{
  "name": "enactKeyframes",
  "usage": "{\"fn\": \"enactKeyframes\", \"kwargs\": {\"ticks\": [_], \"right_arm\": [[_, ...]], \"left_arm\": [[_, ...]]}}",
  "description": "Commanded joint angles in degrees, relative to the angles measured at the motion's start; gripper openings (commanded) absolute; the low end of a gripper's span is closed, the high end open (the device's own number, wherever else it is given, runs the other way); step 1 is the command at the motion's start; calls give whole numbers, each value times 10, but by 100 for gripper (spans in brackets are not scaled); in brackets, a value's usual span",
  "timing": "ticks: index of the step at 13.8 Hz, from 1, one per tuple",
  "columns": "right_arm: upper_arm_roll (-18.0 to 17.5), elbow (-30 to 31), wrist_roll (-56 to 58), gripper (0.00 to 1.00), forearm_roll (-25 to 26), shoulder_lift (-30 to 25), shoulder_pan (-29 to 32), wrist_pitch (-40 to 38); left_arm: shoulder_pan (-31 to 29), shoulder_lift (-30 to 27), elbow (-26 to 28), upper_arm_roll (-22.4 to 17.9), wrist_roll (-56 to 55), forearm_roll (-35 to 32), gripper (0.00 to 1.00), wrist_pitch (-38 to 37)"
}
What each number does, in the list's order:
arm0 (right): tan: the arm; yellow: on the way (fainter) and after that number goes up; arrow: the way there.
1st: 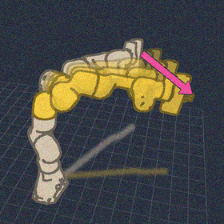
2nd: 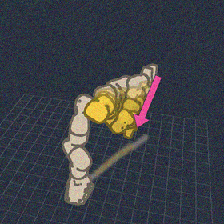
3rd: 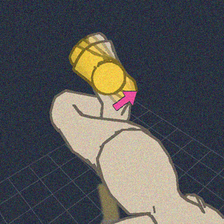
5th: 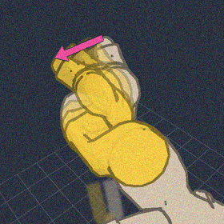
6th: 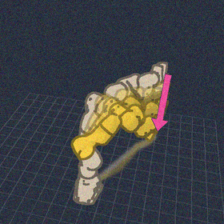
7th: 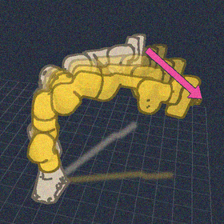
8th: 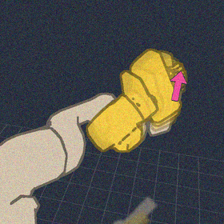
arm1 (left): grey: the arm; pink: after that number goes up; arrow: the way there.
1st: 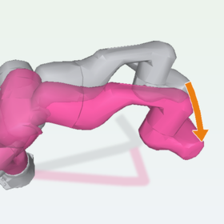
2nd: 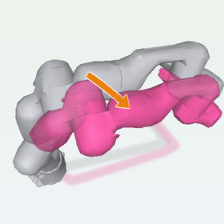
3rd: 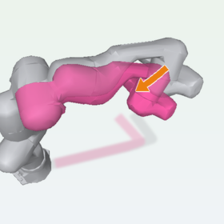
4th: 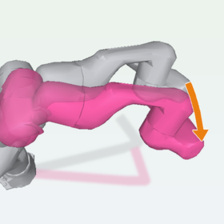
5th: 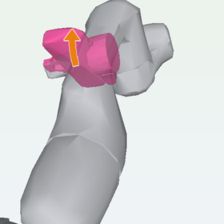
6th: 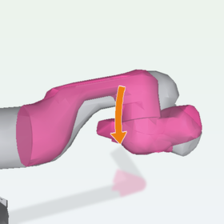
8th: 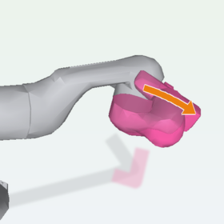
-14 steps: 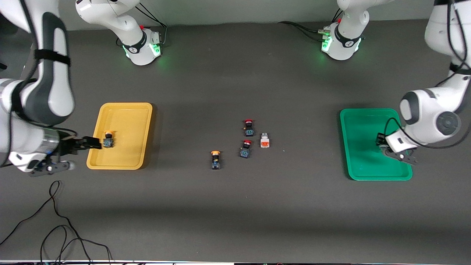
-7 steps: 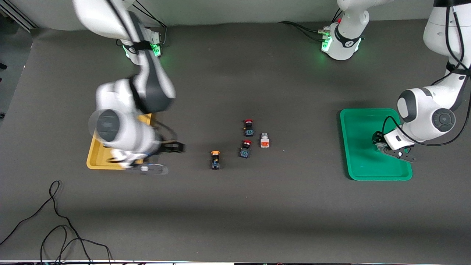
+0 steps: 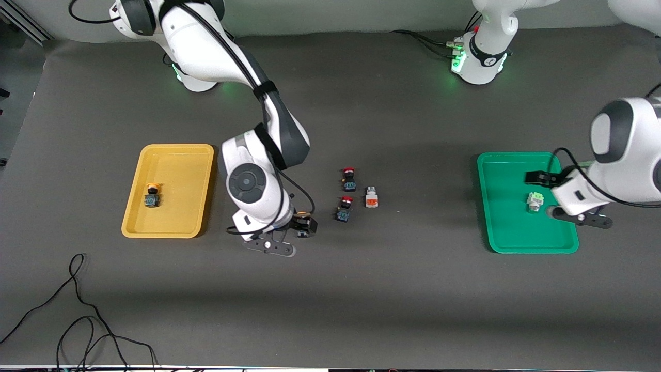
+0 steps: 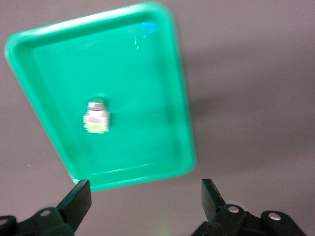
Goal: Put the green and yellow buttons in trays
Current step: 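Move the right gripper to another yellow button while the left gripper releases green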
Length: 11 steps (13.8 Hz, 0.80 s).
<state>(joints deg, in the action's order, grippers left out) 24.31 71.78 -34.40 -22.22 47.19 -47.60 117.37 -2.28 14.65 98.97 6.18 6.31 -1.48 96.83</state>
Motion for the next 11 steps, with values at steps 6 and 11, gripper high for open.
{"fn": "enactKeyframes", "kwargs": {"ticks": [6, 11], "right_arm": [[-8, 105, 36, 100, -8, 42, -34, 160], [-11, 109, 36, 45, -8, 40, -36, 158]], "left_arm": [[220, 98, -79, -5, -348, 60, 100, 75], [321, 208, -77, -5, -480, 53, 100, 251]]}}
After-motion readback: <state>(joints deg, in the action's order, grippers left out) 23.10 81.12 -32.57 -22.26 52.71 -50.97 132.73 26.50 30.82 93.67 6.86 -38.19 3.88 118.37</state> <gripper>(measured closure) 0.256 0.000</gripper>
